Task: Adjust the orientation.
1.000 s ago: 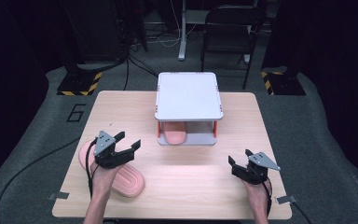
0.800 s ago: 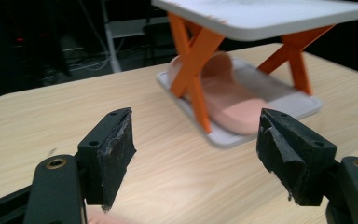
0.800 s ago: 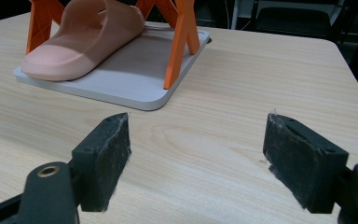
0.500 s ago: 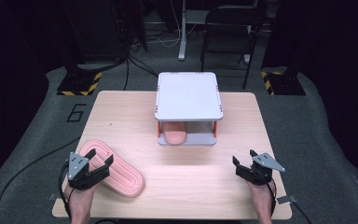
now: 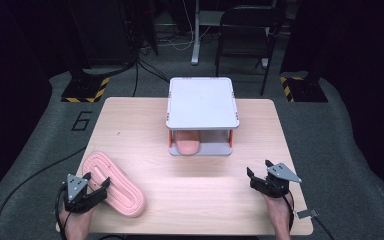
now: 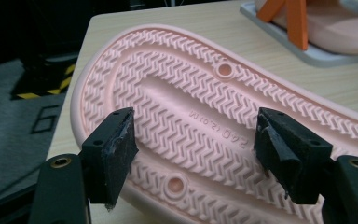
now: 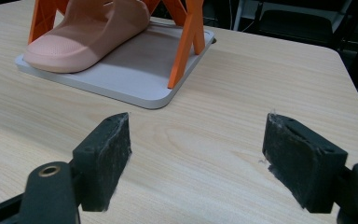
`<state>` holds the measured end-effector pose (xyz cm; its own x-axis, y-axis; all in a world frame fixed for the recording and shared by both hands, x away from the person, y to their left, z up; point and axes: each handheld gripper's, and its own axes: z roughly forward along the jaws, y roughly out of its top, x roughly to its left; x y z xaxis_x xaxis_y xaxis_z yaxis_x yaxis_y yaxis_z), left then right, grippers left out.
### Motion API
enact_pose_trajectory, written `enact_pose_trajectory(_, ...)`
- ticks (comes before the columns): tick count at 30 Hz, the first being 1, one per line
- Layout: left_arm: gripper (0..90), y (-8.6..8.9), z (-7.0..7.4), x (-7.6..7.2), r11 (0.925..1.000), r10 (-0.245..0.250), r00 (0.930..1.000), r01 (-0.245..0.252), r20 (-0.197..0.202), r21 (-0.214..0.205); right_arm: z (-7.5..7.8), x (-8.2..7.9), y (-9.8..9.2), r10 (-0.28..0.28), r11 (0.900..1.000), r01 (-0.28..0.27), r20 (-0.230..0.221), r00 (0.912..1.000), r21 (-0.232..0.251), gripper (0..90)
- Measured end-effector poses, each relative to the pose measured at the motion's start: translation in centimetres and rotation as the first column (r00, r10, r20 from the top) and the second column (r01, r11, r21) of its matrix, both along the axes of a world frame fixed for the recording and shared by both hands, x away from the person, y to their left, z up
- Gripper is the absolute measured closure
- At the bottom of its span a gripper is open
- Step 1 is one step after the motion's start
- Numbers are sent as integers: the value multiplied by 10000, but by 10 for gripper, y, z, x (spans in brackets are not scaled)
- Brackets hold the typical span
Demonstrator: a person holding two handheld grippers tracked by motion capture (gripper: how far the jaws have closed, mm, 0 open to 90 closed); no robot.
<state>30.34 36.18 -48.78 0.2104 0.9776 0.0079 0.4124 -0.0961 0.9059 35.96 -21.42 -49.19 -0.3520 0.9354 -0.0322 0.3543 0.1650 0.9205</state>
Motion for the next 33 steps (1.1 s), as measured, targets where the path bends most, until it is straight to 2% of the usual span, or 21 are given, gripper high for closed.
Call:
enact_pose_trajectory(2,293,10,-2,-3,9994,132,9999,-132,3,-334,0,0,0,54,10000,-54,-25,10000,70,227)
enact_pose_trajectory(6,308,27,-5,-12,9975,631,9977,-638,-245,-305,0,-1,-2,71,10000,-71,60,10000,-22,228)
enact_pose_trajectory(7,315,31,-7,-14,9967,746,9963,-759,-437,-275,1,-2,-2,20,9999,-21,39,10000,109,229)
enact_pose_trajectory(11,319,43,-12,-21,9952,903,9942,-923,-589,-322,1,-2,-5,2,9999,-3,85,10000,104,228)
enact_pose_trajectory(12,321,44,-12,-23,9934,1091,9926,-1107,-534,-296,1,-2,-5,3,10000,-4,71,10000,67,228)
enact_pose_trajectory(14,324,45,-7,-26,9904,1241,9915,-1262,-388,-557,1,-2,-5,6,10000,-7,109,9999,85,229)
enact_pose_trajectory(17,327,42,3,-27,9910,1224,9925,-1222,7,-553,0,-2,-6,54,10000,-54,76,10000,83,229)
enact_pose_trajectory(20,327,38,15,-26,9895,1334,9902,-1307,416,-624,1,-3,-5,14,10000,-14,44,10000,35,229)
enact_pose_trajectory(23,327,32,25,-25,9915,1037,9916,-970,768,-864,1,-3,-6,12,10000,-12,28,10000,-10,229)
enact_pose_trajectory(27,327,20,25,-17,9988,217,9991,-200,372,-440,0,-3,-7,34,10000,-34,64,10000,-16,230)
enact_pose_trajectory(29,334,18,21,-15,9998,148,9999,-147,33,-110,1,-3,-7,61,10000,-61,63,10000,-13,230)
enact_pose_trajectory(30,338,18,19,-15,9998,182,9998,-182,-12,-53,0,-3,-7,113,9999,-115,245,9996,57,230)
enact_pose_trajectory(33,340,25,18,-22,9991,191,9998,-188,86,-370,0,-3,-7,110,9999,-110,247,9996,0,230)
